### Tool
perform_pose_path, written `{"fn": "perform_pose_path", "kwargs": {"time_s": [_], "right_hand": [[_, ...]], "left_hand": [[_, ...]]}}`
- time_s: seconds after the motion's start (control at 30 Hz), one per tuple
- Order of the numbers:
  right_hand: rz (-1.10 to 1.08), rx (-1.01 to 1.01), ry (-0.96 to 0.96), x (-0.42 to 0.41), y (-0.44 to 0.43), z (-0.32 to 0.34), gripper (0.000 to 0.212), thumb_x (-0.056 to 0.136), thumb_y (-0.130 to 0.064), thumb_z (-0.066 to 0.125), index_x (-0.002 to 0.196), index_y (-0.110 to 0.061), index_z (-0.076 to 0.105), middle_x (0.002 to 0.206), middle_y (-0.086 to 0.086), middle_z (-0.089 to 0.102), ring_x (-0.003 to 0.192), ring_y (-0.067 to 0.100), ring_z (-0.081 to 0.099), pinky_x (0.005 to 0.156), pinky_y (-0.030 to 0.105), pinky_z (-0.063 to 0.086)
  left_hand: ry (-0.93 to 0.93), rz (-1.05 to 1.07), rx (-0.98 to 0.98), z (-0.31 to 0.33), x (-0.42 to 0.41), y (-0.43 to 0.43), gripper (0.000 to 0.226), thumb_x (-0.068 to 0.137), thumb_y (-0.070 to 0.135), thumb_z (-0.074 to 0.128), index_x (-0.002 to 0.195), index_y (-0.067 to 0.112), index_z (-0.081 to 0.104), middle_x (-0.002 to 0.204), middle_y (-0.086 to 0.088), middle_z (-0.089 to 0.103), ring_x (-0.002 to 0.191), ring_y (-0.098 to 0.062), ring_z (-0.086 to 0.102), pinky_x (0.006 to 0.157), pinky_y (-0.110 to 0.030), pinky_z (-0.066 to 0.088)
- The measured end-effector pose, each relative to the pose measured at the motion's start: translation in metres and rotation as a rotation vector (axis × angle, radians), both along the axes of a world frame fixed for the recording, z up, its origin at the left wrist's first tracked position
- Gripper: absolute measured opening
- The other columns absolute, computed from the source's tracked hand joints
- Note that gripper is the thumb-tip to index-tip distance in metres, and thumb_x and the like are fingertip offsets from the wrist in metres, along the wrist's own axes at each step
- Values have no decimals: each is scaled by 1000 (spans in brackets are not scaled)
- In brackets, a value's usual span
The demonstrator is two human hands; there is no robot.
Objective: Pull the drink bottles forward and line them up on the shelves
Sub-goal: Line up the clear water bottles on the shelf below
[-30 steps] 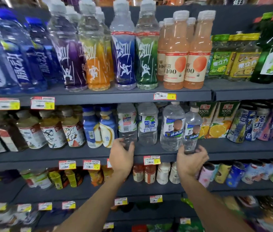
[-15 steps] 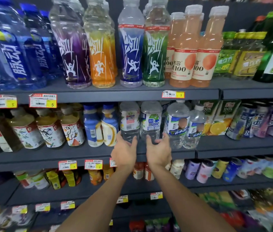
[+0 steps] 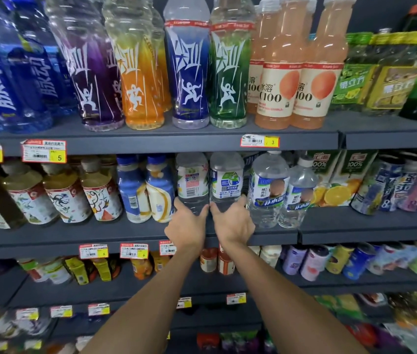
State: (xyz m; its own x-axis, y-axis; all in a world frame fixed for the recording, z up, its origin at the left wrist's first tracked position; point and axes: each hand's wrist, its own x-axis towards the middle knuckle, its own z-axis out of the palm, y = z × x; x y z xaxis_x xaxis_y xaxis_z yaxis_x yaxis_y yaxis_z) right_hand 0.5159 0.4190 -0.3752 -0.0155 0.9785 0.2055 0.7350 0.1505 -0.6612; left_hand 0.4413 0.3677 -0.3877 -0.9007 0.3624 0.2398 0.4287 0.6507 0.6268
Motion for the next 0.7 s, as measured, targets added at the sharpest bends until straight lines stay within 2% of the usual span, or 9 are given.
{"fn": "perform_pose_path", "kwargs": {"time_s": [0.33, 0.7], "right_hand": [[67, 47, -103, 9, -4, 2, 82, 89, -64, 60, 139, -3, 38, 104, 11, 73, 99, 31, 71, 79, 37, 49], [52, 78, -141, 22, -23, -3, 74, 91, -67, 54, 133, -7, 39, 97, 10, 74, 89, 28, 73, 69, 35, 49]], "left_hand": [[14, 12, -11, -3, 2, 10, 90, 79, 70, 64, 136, 8, 33, 88, -10, 73, 82, -33, 70, 64, -35, 34], [2, 15, 20, -5, 4, 7, 85, 79, 64, 69, 133, 6, 39, 86, -11, 73, 80, -34, 71, 63, -34, 33]]}}
